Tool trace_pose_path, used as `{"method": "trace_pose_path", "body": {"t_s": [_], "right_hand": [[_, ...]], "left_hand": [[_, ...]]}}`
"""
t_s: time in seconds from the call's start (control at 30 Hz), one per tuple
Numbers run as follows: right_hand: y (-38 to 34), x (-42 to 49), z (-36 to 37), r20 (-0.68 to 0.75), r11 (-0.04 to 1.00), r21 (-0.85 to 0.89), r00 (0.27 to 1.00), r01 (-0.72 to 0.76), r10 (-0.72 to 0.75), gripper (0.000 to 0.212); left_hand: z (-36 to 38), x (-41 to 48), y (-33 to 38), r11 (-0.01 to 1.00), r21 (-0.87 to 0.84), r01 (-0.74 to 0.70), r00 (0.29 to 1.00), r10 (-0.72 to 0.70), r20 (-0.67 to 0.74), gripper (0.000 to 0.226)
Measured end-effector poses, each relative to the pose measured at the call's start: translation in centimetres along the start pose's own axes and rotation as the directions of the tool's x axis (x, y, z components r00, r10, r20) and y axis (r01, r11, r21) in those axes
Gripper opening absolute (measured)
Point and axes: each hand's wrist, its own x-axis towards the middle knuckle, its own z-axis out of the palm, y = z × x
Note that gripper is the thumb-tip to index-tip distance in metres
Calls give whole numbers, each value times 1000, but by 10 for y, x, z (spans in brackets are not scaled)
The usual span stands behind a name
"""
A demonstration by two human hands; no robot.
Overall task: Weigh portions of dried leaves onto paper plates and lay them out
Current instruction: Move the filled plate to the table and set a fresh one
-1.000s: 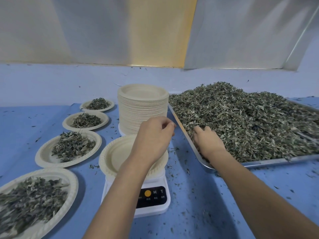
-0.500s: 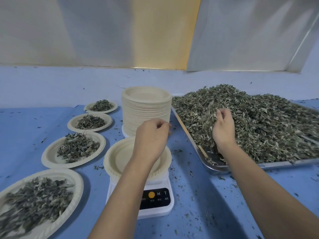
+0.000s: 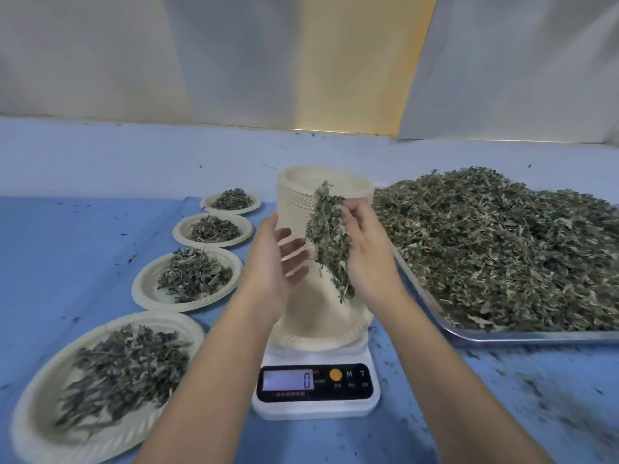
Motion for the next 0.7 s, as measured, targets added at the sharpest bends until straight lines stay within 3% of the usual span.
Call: {"method": "trace_pose_path", "body": {"t_s": [0.1, 0.23, 0.4, 0.53, 0.7], "right_hand": [[7, -8, 12, 118, 999, 50, 993, -10, 4, 24], [18, -14, 17, 240, 983, -166, 970, 77, -36, 13], [20, -18, 22, 313, 910, -357, 945, 211, -96, 10], [16, -22, 25, 310, 900, -384, 947, 205, -84, 18], [12, -25, 27, 317, 914, -366, 947, 175, -54, 24]], "left_hand": [[-5, 0, 1, 999, -23, 27, 997, -25, 74, 53], [-6, 0, 2, 999, -31, 28, 991, -24, 133, 52], [-3, 2, -1, 1000, -17, 16, 998, -15, 65, 39], [-3, 5, -9, 998, 65, -3, 998, 7, -60, 28], [0, 8, -10, 998, 26, -63, 982, 67, -178, 25]]}}
